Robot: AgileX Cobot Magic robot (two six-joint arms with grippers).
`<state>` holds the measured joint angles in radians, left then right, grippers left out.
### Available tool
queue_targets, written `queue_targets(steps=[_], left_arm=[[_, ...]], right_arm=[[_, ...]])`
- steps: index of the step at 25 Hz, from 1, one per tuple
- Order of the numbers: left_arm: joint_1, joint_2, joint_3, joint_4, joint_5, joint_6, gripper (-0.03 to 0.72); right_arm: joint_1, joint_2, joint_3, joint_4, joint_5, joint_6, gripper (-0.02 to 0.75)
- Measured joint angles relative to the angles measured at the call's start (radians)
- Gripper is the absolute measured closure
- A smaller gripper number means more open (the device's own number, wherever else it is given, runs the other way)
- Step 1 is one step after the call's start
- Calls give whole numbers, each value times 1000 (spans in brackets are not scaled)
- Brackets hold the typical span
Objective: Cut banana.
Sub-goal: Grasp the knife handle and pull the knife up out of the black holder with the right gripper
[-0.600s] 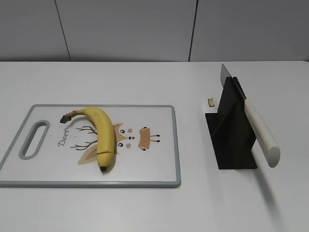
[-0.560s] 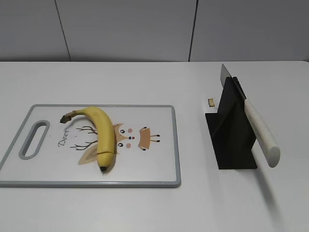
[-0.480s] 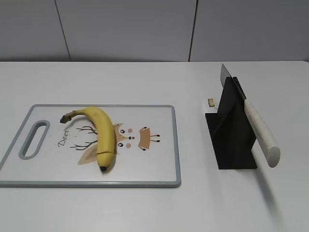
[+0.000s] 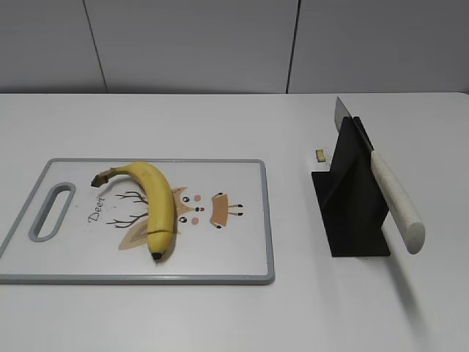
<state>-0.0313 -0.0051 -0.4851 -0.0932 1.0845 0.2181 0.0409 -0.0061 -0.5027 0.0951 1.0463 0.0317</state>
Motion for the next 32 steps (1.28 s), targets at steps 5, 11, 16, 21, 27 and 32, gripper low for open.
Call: queue_targets(steps=[5, 11, 16, 21, 27, 32], left_arm=[[0, 0, 0, 0, 0, 0, 135], [0, 0, 0, 0, 0, 0, 135], [0, 0, 0, 0, 0, 0, 135], [0, 0, 0, 0, 0, 0, 135], [0, 0, 0, 0, 0, 0, 135], [0, 0, 0, 0, 0, 0, 135]], right_arm=[[0, 0, 0, 0, 0, 0, 148], [-1, 0, 0, 0, 0, 0, 148], [-1, 0, 0, 0, 0, 0, 148], [-1, 0, 0, 0, 0, 0, 148], [-1, 0, 0, 0, 0, 0, 148], [-1, 0, 0, 0, 0, 0, 148]])
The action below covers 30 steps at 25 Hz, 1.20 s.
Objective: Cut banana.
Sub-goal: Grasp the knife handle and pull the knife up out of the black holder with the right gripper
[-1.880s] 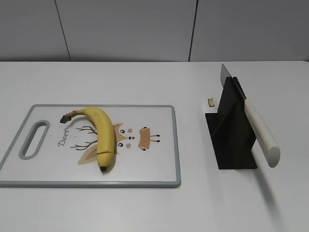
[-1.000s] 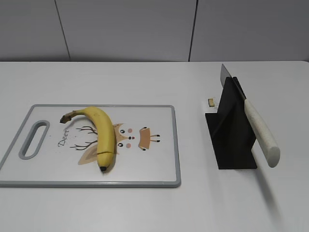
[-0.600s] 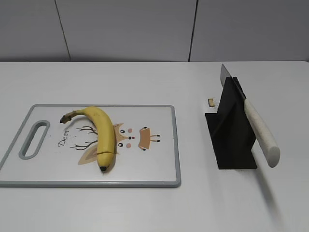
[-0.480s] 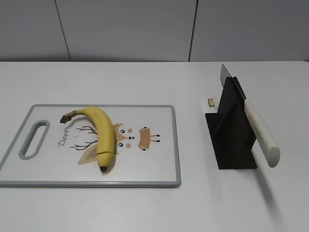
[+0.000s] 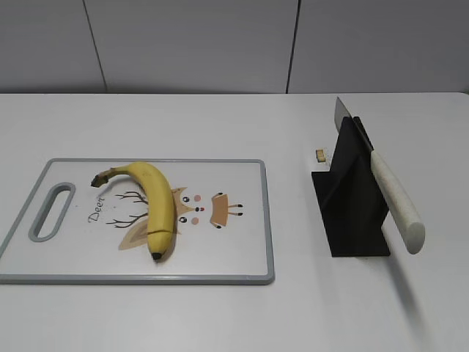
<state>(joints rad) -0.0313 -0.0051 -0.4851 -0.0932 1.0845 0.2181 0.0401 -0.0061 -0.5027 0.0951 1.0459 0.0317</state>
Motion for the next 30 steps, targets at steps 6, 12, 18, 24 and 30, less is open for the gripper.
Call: queue_targets(steps=[6, 12, 18, 24, 30], left_arm=[[0, 0, 0, 0, 0, 0, 135], [0, 0, 0, 0, 0, 0, 135], [0, 0, 0, 0, 0, 0, 135], [0, 0, 0, 0, 0, 0, 135], [0, 0, 0, 0, 0, 0, 135]], right_arm=[[0, 0, 0, 0, -1, 0, 148], [0, 111, -52, -15, -1, 0, 148], [0, 355, -148, -20, -4, 1, 181], [0, 586, -197, 24, -4, 2, 225], [95, 737, -206, 82, -28, 3, 227]])
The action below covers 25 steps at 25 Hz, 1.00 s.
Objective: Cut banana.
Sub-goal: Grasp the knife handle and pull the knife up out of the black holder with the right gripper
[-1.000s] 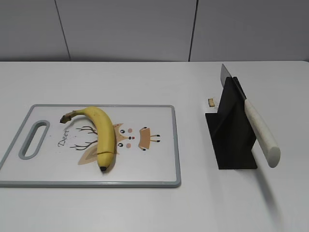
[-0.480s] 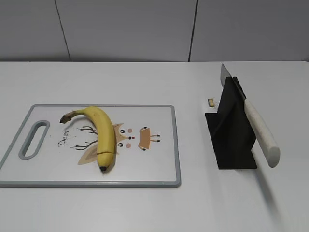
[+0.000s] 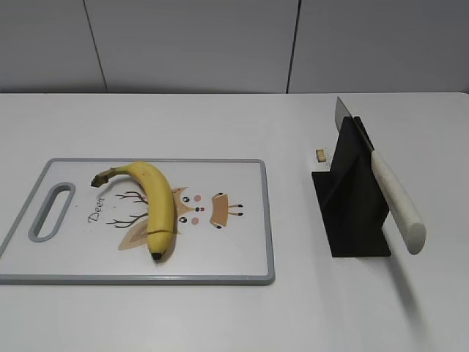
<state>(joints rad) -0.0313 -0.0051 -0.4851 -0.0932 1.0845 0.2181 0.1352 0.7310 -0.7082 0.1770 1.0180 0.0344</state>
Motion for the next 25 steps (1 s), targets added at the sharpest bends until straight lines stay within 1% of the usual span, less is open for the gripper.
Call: queue_targets(steps=[5, 9, 13, 25], left_arm=[[0, 0, 0, 0, 0, 0, 135], [0, 0, 0, 0, 0, 0, 135], [0, 0, 0, 0, 0, 0, 135], [0, 0, 0, 0, 0, 0, 135]], right_arm=[[132, 119, -47, 1, -16, 1, 227], [204, 238, -122, 5, -14, 5, 227], [217, 354, -195, 23, -2, 5, 227], [219, 663, -317, 21, 2, 21, 227]])
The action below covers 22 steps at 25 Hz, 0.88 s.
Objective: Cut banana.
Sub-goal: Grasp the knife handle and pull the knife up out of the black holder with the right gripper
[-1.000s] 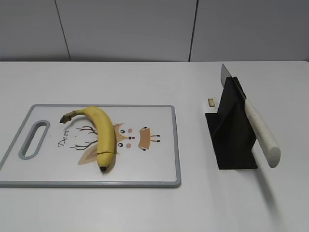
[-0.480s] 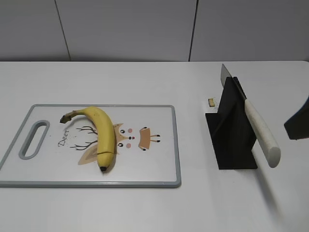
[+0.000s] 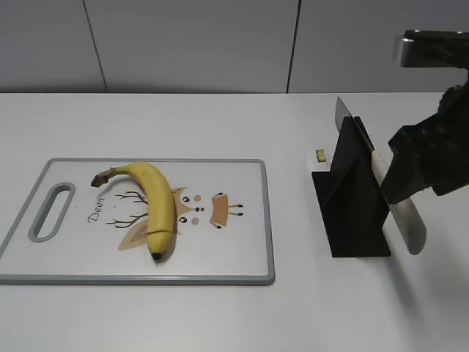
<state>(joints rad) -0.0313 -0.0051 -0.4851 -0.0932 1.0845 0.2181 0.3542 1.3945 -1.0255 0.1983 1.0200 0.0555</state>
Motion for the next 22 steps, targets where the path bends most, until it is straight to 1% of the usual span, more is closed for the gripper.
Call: queue_targets(steps=[3, 11, 14, 22], left_arm=[[0, 0, 0, 0, 0, 0, 135], [0, 0, 0, 0, 0, 0, 135], [0, 0, 0, 0, 0, 0, 135], [0, 0, 0, 0, 0, 0, 135]], right_arm=[[0, 67, -33, -17, 0, 39, 227], [0, 212, -37, -24, 31, 83, 231], [0, 239, -37, -25, 39, 109, 260], [0, 243, -37, -25, 42, 155, 379]])
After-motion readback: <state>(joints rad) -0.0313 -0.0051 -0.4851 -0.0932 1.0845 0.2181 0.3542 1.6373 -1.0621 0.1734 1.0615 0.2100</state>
